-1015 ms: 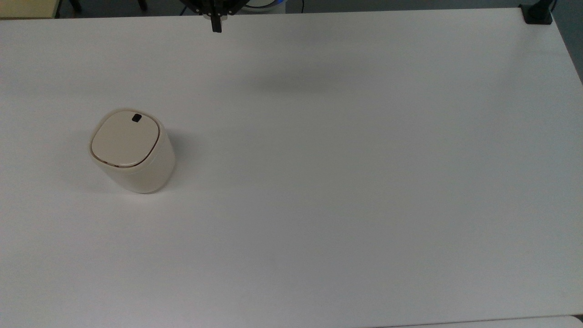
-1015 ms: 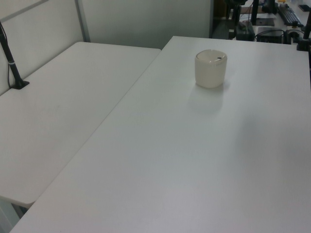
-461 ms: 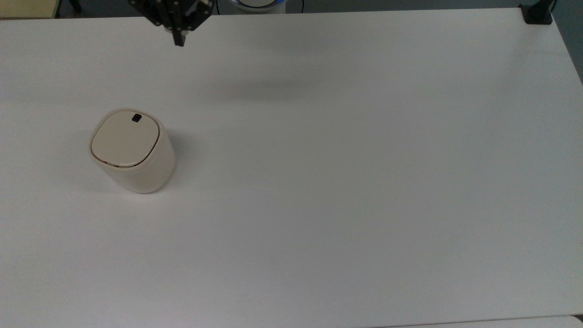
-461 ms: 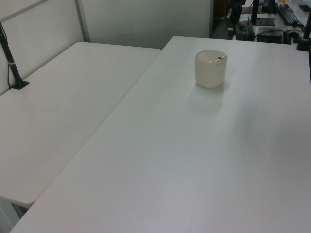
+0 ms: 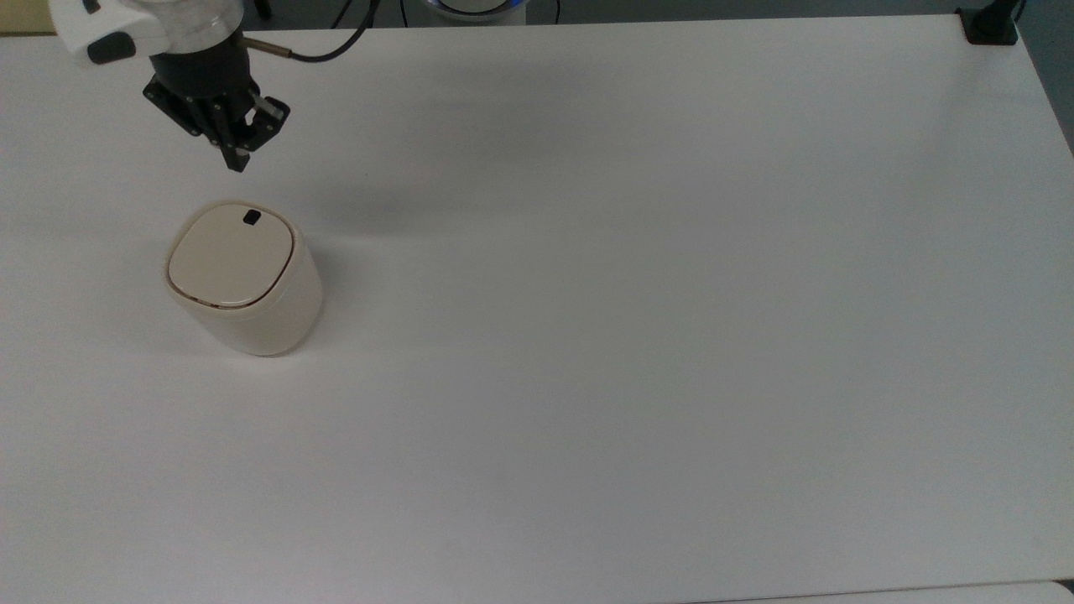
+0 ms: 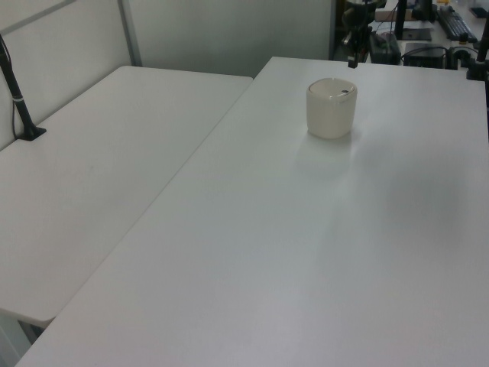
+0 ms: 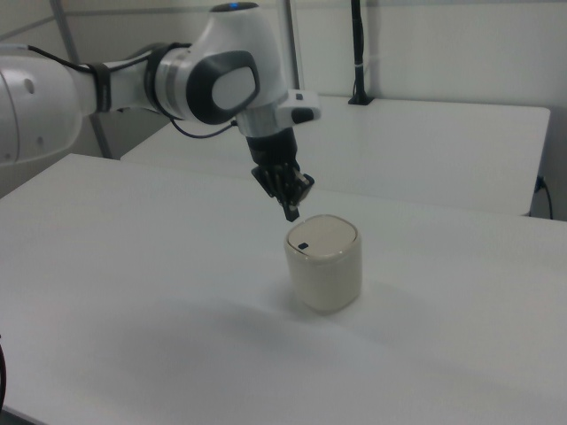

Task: Open the trash bin
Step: 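Press the gripper tip onto the lid's button to pop it open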

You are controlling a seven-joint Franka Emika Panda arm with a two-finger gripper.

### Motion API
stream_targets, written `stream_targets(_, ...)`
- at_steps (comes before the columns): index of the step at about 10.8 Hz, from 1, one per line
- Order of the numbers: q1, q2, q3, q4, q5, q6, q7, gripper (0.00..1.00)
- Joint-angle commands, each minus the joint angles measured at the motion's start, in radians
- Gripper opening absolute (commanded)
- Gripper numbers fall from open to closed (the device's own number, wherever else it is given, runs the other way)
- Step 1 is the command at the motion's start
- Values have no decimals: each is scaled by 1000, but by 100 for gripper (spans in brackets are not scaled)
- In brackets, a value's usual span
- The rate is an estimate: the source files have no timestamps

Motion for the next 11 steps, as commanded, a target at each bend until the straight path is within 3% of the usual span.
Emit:
stream_targets(1,-19,74,1,3,-7,85,39,0)
stream_targets(11,-21,148,2,-11,-2,115,70,0)
